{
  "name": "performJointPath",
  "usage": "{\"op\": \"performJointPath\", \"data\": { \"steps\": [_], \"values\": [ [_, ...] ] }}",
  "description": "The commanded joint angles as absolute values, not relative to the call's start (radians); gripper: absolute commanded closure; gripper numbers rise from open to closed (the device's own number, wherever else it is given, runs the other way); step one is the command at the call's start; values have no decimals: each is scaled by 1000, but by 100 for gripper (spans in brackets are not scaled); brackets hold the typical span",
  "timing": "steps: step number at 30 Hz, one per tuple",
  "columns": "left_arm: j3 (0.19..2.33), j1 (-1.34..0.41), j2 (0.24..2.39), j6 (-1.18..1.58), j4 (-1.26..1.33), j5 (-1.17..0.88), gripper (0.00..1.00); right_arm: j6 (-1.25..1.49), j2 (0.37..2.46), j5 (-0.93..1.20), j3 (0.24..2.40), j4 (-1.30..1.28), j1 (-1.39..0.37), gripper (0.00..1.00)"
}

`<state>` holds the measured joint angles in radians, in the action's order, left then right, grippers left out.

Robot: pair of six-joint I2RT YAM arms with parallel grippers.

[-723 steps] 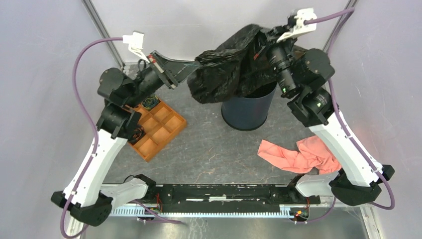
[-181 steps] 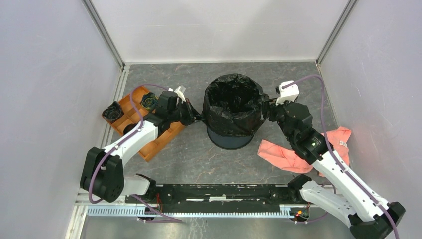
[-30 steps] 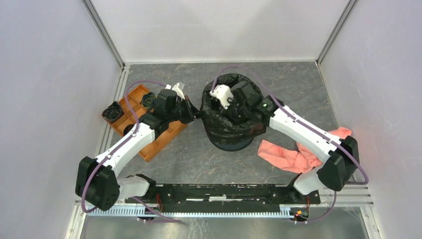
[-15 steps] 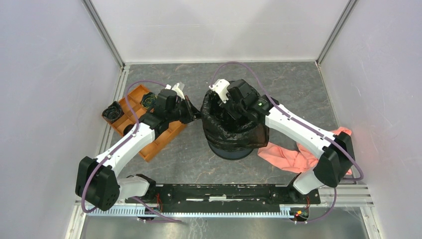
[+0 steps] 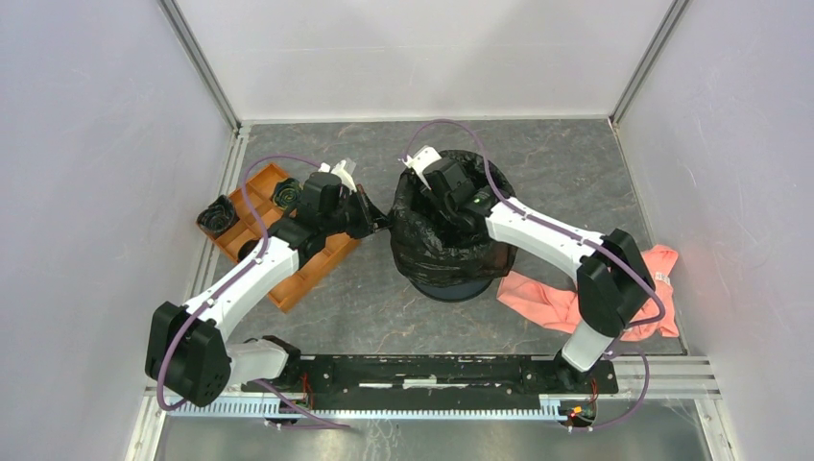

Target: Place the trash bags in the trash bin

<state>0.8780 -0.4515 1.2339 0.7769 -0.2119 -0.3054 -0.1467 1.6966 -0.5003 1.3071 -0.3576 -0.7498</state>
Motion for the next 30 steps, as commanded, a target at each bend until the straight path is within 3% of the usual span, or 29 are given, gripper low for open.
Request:
{"op": "performJointPath", "data": {
  "steps": [1, 5, 13, 21, 26, 30],
  "values": [
    [888, -456, 1223, 767, -200, -303, 98, -174, 1618, -388, 1272, -345, -739, 50],
    [892, -456, 1236, 763, -198, -300, 97, -130, 1482, -236, 1208, -371, -739, 41],
    [913, -456, 1266, 753, -193, -315, 94, -134, 1366, -266, 1105, -410, -740, 19],
    [894, -456, 1227, 763, -200, -304, 88, -104, 1490, -602, 1138, -493, -738, 18],
    [899, -456, 1215, 750, -238, -270, 84, -103, 1480, -447, 1189, -465, -740, 18],
    [875, -456, 1146, 749, -248, -191, 55, -74, 1455, -267, 1187, -401, -743, 18]
  ]
}}
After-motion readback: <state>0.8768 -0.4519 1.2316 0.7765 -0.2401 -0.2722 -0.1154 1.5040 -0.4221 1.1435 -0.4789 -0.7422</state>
